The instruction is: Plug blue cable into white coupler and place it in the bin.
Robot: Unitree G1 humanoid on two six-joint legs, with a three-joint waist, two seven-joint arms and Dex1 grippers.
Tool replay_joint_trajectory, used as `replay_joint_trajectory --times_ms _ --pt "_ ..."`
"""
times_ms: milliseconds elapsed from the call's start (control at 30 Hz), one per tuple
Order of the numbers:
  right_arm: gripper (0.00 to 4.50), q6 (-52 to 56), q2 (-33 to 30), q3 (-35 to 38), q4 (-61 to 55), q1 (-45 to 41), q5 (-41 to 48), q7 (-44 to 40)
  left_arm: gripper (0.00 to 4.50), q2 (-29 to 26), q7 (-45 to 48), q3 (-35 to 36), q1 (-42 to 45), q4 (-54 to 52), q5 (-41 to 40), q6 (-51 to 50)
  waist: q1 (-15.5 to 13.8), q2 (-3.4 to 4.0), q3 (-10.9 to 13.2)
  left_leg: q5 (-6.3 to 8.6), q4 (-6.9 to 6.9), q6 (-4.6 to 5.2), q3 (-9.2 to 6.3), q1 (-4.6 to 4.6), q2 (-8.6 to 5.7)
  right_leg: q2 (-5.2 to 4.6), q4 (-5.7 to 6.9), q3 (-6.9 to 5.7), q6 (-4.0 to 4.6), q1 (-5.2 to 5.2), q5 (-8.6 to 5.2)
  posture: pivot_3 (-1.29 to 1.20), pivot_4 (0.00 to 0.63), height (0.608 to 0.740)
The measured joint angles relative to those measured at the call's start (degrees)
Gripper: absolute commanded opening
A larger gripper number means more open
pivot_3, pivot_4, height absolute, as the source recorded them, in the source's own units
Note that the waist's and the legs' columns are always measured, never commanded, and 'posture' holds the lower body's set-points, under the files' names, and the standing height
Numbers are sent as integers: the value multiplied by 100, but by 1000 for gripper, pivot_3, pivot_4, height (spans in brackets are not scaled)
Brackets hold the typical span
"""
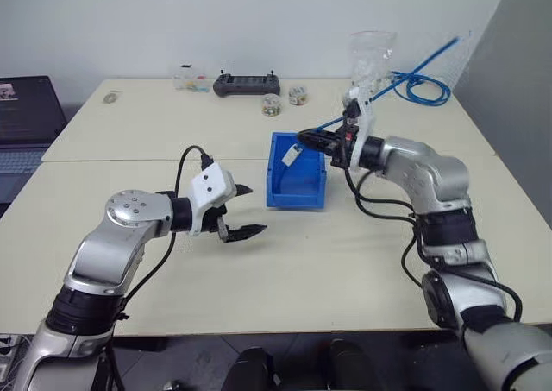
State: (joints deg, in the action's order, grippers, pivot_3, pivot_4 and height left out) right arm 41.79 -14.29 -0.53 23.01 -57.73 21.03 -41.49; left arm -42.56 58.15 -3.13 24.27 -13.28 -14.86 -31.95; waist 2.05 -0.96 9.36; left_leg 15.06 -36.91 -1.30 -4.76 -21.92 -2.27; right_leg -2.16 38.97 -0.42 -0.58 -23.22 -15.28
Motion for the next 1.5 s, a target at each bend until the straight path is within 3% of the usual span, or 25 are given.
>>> replay_joint_trajectory --times_ms 100,200,467,667,867,967,1033,1200,1333,1500 --pt "1551 -357 4 -277 1238 -461 -399 -112 4500 36 -169 1 8 121 34 -17 1 0 3 0 0 0 9 -6 0 0 -3 6 0 -6 0 0 150 740" --pt "2263 -520 -263 -612 1669 -526 -673 -617 4500 33 -260 -2 8 166 47 -21 -22 1 9 0 -4 0 8 -20 -3 -5 -15 5 0 -6 0 0 150 740" --pt "4381 -172 -1295 -921 888 -468 -828 -1769 4500 21 -384 -20 158 169 50 -145 -35 1 20 0 -7 0 -13 -38 -3 -8 -21 0 -2 -11 0 0 150 740" --pt "4459 -20 -1969 -1185 79 -87 -914 -2341 4500 17 -390 -149 476 208 72 -254 -23 1 20 0 -11 0 -16 -35 -3 -5 -10 -4 -2 -10 0 0 150 740" --pt "4459 -1146 -3126 -1691 -816 928 -1453 -3120 4500 -42 -391 -119 513 311 17 -343 -34 -4 37 0 -12 0 -8 -38 -5 -7 -15 -8 -4 -11 -1 0 150 740" --pt "4459 -1258 -3679 -1508 -1770 1575 -1088 -3738 4500 -42 -446 71 454 292 -136 -487 -31 -4 53 0 -13 -1 -13 -44 -2 -7 -20 -8 -5 -10 -2 0 150 740" --pt "4459 -759 -3767 -1035 -2624 1990 -202 -4048 4500 -88 -483 274 345 257 -239 -561 4 -8 65 0 -13 -1 -16 -43 6 -4 -18 -5 -4 -10 -1 0 150 740" --pt "4459 664 -3304 314 -3520 1956 1328 -3196 4500 -196 -602 539 331 282 -305 -627 -37 -32 92 -4 -14 -8 -26 -21 4 -3 -9 -11 -6 3 -2 0 150 740" --pt "4459 861 -3258 634 -3235 1858 1332 -2421 4500 -334 -674 652 379 572 -262 -489 -58 -38 96 -5 -14 -9 -20 -24 0 -7 -14 -6 -1 2 1 0 150 740" --pt "4459 668 -3468 607 -2645 1718 921 -2029 4500 -388 -622 652 384 691 -285 -402 -61 -39 97 -7 -13 -13 -18 -46 -2 -12 -21 -6 0 -11 1 0 150 740"
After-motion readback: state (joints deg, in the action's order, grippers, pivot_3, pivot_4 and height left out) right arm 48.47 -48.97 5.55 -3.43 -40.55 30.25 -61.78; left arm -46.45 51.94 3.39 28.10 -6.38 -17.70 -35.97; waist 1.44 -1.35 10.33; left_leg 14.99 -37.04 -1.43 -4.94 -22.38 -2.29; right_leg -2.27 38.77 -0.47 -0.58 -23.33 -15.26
